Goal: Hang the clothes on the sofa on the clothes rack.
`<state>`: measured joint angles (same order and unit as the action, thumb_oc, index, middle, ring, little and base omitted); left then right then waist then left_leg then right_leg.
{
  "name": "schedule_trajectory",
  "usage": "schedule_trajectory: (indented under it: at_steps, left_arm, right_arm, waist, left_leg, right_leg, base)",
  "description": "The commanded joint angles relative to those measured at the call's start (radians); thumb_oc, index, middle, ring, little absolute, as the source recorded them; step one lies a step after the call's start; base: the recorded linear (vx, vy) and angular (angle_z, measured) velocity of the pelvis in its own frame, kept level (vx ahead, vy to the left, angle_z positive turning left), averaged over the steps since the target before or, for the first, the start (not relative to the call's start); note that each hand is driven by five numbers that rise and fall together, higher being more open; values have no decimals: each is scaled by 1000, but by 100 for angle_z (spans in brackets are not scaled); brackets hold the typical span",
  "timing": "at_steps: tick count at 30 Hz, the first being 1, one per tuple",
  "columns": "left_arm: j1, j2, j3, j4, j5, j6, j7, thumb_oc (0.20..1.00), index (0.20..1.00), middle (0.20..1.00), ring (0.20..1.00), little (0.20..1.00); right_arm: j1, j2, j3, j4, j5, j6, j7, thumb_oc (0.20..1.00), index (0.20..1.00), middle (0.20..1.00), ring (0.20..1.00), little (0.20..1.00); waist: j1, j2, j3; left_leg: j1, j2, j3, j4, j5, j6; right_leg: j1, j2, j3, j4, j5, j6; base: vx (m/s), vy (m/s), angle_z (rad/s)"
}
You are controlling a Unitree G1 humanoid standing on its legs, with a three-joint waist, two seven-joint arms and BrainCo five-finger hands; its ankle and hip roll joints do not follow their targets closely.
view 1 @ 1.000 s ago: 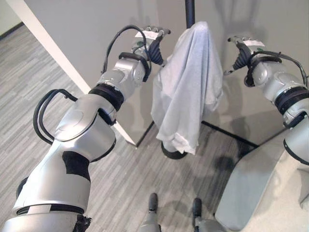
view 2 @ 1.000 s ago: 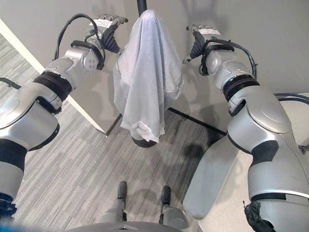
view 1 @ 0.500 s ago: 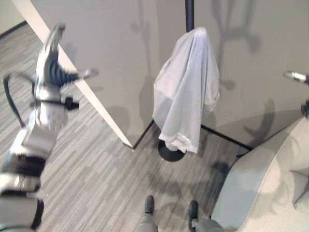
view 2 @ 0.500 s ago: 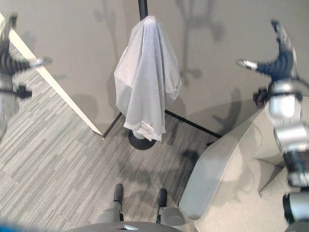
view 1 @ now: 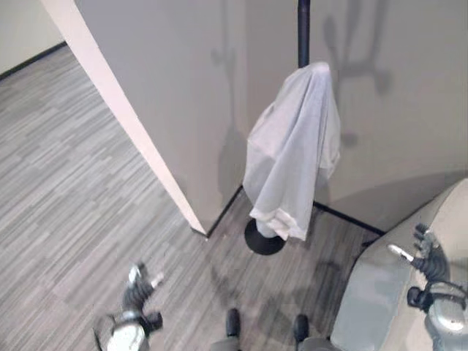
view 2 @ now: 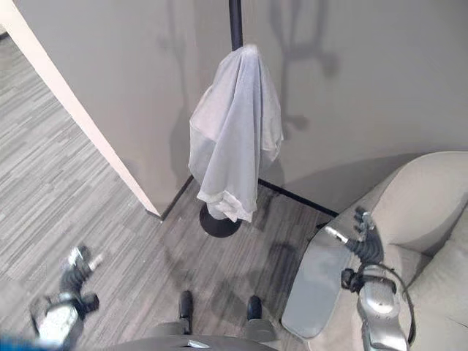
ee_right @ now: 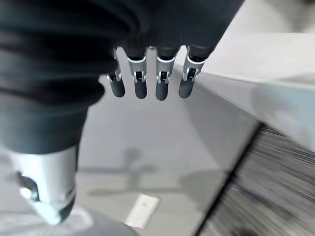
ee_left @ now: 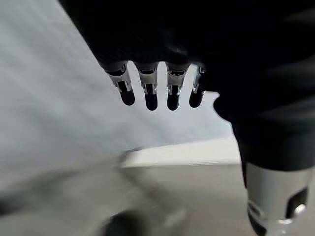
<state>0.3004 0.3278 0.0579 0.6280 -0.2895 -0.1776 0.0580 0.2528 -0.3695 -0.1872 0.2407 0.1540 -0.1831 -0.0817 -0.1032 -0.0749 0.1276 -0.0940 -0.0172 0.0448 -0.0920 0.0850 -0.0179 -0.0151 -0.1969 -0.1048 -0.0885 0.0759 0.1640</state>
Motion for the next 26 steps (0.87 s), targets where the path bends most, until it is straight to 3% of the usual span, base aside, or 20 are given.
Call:
schedule_trajectory:
  at_steps: [1,7,8,10,14,20,26]
  left_arm:
    - [-97,62,-50,150,181,-30,13,1000,1000,1000,1000,1000]
    - [-209,16,-133,427,256,7,26,1000,1000,1000,1000,1000]
    - [-209,16,-133,427,256,7,26,1000,1000,1000,1000,1000]
    - [-236,-5,-147,509,265,30,26,1000,1000,1000,1000,1000]
    - [-251,-30,-150,584,271,55,5,1000,1000,1000,1000,1000]
    - [-255,-47,-145,614,257,66,-2,1000,1000,1000,1000,1000]
    - [-277,-71,-181,606,252,65,1,1000,1000,1000,1000,1000]
  right_arm:
    - [-104,-31,84,191,-11,-33,-2,1000,1000,1000,1000,1000]
    - [-199,49,226,628,-39,34,-42,1000,1000,1000,1000,1000]
    - [-199,49,226,628,-39,34,-42,1000,1000,1000,1000,1000]
    - [-204,84,259,766,-31,61,-24,1000,1000,1000,1000,1000]
    - [-210,111,249,941,-29,103,-5,1000,1000,1000,1000,1000]
    - [-202,133,242,990,-27,119,3,1000,1000,1000,1000,1000]
    - [-207,139,275,993,-20,120,-2,1000,1000,1000,1000,1000]
  waist:
    - [14,18,-25]
    - [16,20,11]
    - [16,20,12]
    - [34,24,20]
    - [64,23,-22]
    - [85,6,-74]
    - [66,21,-87]
  left_leg:
    - [95,-13,10,57,-180,-3]
    - [103,-30,45,94,-207,20]
    - [103,-30,45,94,-207,20]
    - [90,-22,53,125,-212,31]
    - [61,-21,70,135,-208,39]
    - [48,-29,82,123,-201,33]
    - [104,2,87,67,-177,4]
  right_leg:
    - [-134,-42,70,1,55,81]
    - [-160,-57,60,13,67,74]
    - [-159,-57,60,13,67,74]
    - [-138,-64,8,72,26,46]
    - [-68,-68,-38,111,-11,38]
    - [2,-52,-44,35,-11,54]
    - [12,0,-40,1,-30,56]
  base:
    - [-137,265,-22]
    - [-110,143,-28]
    - [-96,29,-37]
    - [-122,25,-38]
    - [-51,-15,-21]
    - [25,-63,-16]
    - [50,-106,-8]
